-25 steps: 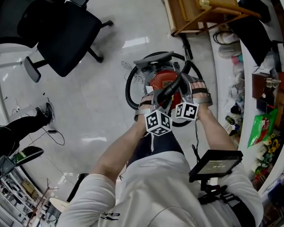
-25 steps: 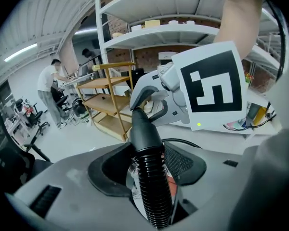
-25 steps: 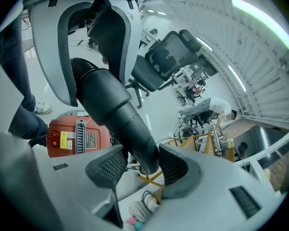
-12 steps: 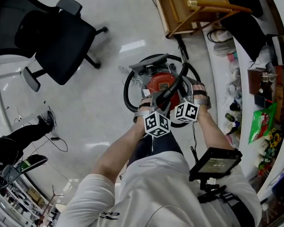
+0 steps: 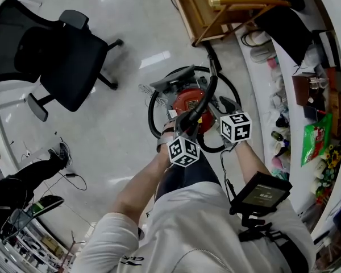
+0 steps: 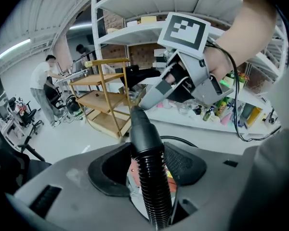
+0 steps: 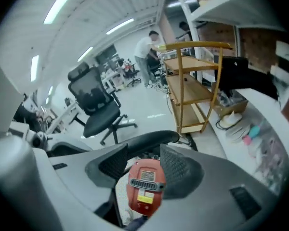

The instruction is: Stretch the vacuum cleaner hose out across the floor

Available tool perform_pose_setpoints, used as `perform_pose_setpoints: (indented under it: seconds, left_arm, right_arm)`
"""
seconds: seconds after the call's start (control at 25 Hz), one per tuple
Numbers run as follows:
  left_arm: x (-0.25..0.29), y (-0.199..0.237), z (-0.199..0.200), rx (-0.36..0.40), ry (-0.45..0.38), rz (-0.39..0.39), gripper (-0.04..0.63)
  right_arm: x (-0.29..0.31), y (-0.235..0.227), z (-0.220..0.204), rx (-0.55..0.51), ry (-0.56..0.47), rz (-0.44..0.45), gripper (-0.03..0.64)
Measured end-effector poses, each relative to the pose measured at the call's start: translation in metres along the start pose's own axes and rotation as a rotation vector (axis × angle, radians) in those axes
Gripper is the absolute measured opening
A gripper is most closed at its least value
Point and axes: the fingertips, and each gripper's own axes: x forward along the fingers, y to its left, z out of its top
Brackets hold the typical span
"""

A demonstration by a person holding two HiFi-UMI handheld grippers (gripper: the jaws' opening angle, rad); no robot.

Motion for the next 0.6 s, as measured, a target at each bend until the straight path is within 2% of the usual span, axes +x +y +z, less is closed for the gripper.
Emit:
perform_pose_setpoints:
  seconds: [0.12,0.24,0.36,0.44,0.6]
  left_arm:
    - [0.000,0.000,-0.003,-0.004,0.009,0.006,0.212]
    - [-0.001,0.001,-0.008,-0.021,0.023,0.017,0.212]
    - [-0.002,0.001,-0.013,-0.031,0.031,0.022,0.212]
    - [-0.001,-0.001,-0.015,-0.030,0.033,0.022,0.212]
    - [-0.001,-0.003,-0.016,-0.044,0.033,0.027,0.212]
  right_arm:
    - [0.003,0.013,-0.004,0.197,-0.020,0.074,0.207]
    - [0.008,0.015,-0.015,0.421,-0.030,0.109,0.207]
    - [0.011,0.021,-0.015,0.598,-0.046,0.159,0.212]
    - [0.014,0.030,-0.010,0.673,-0.057,0.208,0.213]
    - [0.022,0.037,-0.010,0.702,-0.049,0.215,0.213]
